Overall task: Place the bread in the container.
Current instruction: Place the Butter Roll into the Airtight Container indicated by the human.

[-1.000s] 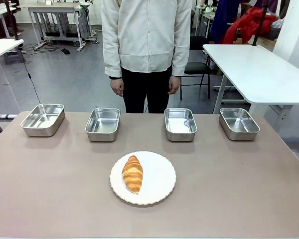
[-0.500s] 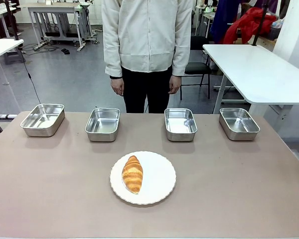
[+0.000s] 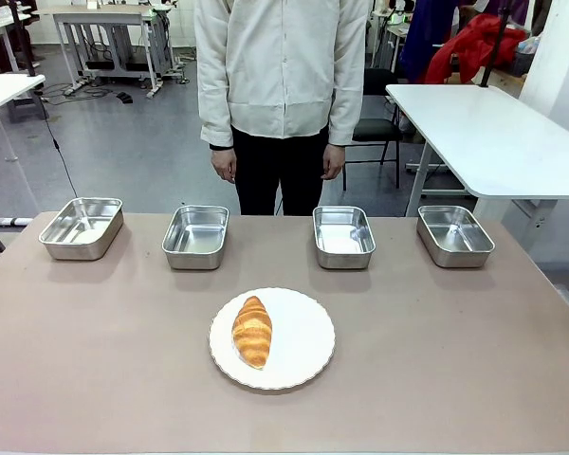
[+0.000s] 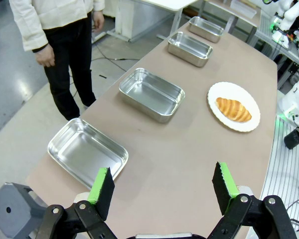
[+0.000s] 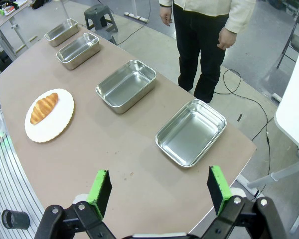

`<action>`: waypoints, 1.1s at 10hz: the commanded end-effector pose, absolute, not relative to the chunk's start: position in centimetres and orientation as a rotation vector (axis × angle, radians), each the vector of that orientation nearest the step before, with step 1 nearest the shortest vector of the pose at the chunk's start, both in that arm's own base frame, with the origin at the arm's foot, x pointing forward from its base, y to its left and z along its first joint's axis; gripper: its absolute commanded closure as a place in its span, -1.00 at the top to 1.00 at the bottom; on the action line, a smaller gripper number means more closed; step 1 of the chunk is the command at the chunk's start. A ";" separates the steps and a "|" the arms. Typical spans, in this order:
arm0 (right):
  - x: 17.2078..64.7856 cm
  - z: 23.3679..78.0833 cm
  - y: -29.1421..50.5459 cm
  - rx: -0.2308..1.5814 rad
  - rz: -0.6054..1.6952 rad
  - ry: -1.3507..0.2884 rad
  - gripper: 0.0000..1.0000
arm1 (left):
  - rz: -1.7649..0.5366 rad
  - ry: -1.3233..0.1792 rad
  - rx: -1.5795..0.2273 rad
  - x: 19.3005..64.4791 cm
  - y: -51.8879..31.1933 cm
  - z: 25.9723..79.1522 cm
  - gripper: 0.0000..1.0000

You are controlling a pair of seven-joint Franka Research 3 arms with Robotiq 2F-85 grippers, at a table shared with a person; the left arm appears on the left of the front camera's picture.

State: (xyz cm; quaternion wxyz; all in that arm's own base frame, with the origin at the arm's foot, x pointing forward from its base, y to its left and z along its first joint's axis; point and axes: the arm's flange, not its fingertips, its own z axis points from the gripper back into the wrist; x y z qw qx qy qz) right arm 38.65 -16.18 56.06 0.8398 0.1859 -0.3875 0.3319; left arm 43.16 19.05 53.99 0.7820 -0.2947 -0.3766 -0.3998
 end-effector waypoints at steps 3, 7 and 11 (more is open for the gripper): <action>38.9 56.2 -16.2 0.400 0.717 -0.845 1.00 | -0.872 -0.825 -0.636 43.0 19.0 54.2 1.00; 38.9 56.2 -16.2 0.400 0.717 -0.845 1.00 | -0.872 -0.825 -0.636 43.0 19.0 54.2 1.00; 38.9 56.2 -16.2 0.400 0.717 -0.845 1.00 | -0.872 -0.825 -0.636 43.0 19.0 54.2 1.00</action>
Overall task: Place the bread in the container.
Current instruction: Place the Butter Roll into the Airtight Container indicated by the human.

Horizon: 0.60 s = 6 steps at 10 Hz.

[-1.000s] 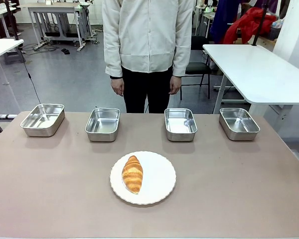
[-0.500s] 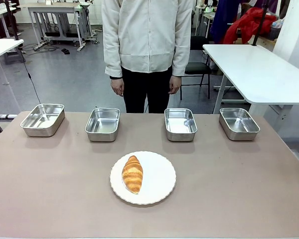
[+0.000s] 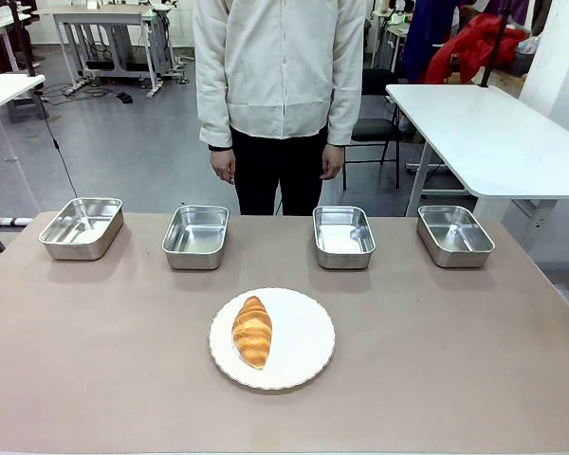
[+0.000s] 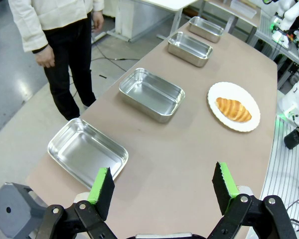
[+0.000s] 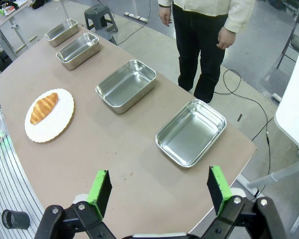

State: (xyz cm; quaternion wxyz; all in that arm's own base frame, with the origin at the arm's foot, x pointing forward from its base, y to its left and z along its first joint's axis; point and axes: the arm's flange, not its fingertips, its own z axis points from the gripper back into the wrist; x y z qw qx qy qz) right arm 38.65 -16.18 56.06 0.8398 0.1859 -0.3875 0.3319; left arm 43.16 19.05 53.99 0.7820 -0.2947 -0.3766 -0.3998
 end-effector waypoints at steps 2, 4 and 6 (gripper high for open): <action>38.9 56.2 -16.2 0.400 0.717 -0.845 1.00 | -0.872 -0.825 -0.636 43.0 19.0 54.2 1.00; 38.9 56.2 -16.2 0.400 0.717 -0.845 1.00 | -0.872 -0.825 -0.636 43.0 19.0 54.2 1.00; 38.9 56.2 -16.2 0.400 0.717 -0.845 1.00 | -0.872 -0.825 -0.636 43.0 19.0 54.2 1.00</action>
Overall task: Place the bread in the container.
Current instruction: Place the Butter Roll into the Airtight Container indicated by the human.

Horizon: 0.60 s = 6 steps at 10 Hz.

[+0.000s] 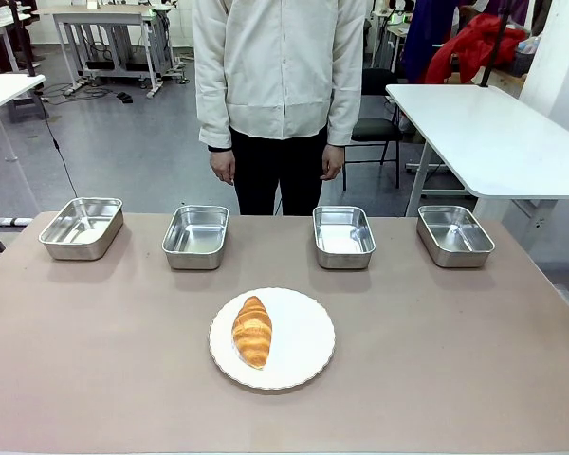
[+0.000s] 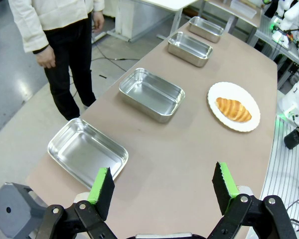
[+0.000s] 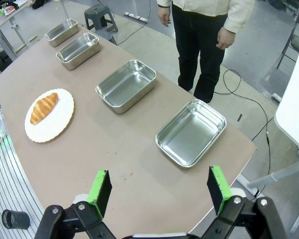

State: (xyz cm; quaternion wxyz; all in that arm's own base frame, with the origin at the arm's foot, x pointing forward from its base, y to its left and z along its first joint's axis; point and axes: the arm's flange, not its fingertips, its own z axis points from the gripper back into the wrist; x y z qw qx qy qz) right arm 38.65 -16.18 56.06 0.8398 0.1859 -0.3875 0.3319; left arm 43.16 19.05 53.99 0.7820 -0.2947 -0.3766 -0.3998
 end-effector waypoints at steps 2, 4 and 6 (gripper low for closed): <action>38.9 56.2 -16.2 0.400 0.717 -0.845 1.00 | -0.872 -0.825 -0.636 43.0 19.0 54.2 1.00; 38.9 56.2 -16.2 0.400 0.717 -0.845 1.00 | -0.872 -0.825 -0.636 43.0 19.0 54.2 1.00; 38.9 56.2 -16.2 0.400 0.717 -0.845 1.00 | -0.872 -0.825 -0.636 43.0 19.0 54.2 1.00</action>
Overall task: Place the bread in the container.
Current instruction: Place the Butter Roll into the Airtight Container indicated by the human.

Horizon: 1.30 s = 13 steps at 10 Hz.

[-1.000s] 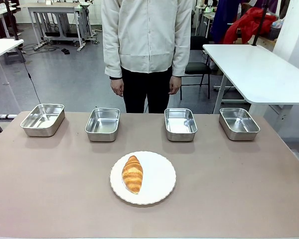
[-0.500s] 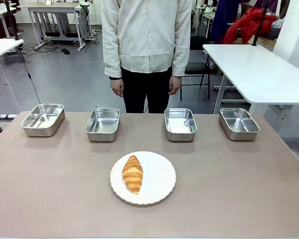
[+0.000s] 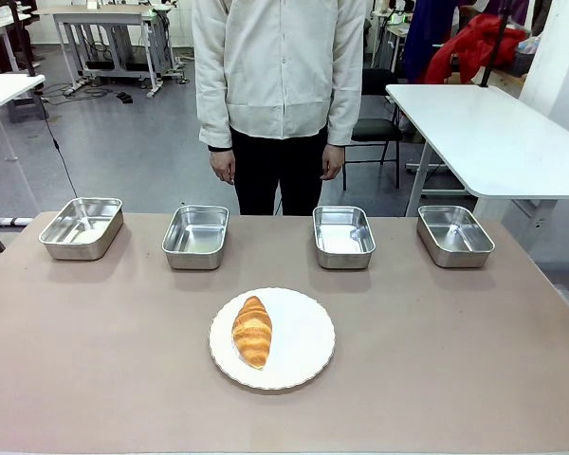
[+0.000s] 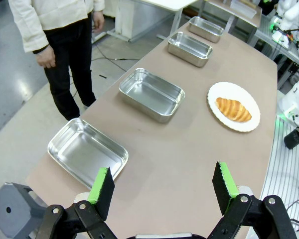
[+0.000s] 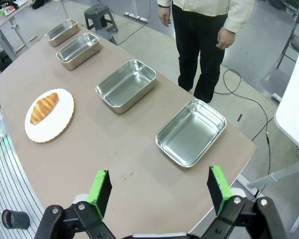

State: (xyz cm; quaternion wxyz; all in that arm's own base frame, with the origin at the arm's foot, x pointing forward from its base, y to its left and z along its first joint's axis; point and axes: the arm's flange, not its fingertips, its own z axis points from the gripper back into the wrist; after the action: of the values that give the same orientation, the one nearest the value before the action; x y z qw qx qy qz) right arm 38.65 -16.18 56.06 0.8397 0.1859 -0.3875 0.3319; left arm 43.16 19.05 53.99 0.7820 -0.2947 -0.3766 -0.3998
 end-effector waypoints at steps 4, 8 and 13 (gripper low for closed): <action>38.9 56.2 -16.2 0.400 0.717 -0.845 1.00 | -0.872 -0.825 -0.636 43.0 19.0 54.2 1.00; 38.9 56.2 -16.2 0.400 0.717 -0.845 1.00 | -0.872 -0.825 -0.636 43.0 19.0 54.2 1.00; 38.9 56.2 -16.2 0.400 0.717 -0.845 1.00 | -0.872 -0.825 -0.636 43.0 19.0 54.2 1.00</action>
State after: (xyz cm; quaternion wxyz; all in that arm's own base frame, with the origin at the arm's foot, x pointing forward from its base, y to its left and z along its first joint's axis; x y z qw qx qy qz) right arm 38.65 -16.18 56.06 0.8397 0.1859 -0.3875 0.3319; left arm 43.16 19.05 53.99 0.7820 -0.2947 -0.3766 -0.3999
